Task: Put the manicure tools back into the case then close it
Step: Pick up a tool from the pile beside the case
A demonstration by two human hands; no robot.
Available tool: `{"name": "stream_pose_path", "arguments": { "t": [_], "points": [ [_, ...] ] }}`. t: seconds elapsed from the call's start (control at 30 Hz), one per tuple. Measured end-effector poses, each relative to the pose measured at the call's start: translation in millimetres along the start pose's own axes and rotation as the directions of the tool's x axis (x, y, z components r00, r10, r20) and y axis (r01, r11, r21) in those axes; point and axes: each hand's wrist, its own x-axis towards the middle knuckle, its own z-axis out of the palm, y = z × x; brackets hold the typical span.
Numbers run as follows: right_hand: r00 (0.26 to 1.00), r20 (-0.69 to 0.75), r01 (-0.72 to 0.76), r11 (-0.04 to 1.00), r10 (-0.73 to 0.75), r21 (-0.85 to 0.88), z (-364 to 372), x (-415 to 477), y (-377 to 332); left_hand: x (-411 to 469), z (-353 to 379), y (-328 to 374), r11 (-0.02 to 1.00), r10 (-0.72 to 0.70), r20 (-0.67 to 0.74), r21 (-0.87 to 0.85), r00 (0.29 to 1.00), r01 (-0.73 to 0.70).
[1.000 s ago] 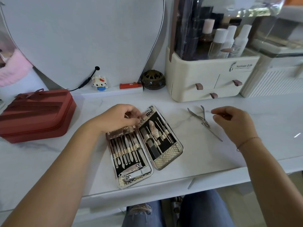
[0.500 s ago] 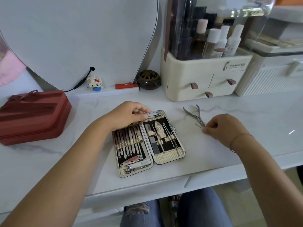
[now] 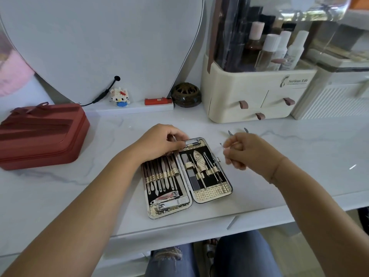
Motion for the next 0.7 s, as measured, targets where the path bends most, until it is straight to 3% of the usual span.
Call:
{"name": "stream_pose_path", "arguments": {
  "t": [0.1, 0.3, 0.7],
  "points": [
    [0.999, 0.025, 0.042, 0.990, -0.046, 0.134, 10.0, 12.3, -0.6, 0.8, 0.2, -1.3, 1.000, -0.003, -0.001, 0.008, 1.000, 0.003],
    [0.991, -0.050, 0.121, 0.993, -0.121, 0.010, 16.2, 25.9, -4.6, 2.1, -0.1, -2.7, 1.000, -0.006, -0.002, 0.022, 1.000, 0.006],
    [0.979, -0.110, 0.168, 0.984, -0.173, -0.055, 23.3, 31.5, 1.2, 2.1, -0.8, -1.6, 1.000, -0.013, 0.004, 0.028, 1.000, 0.013]
  ]
}}
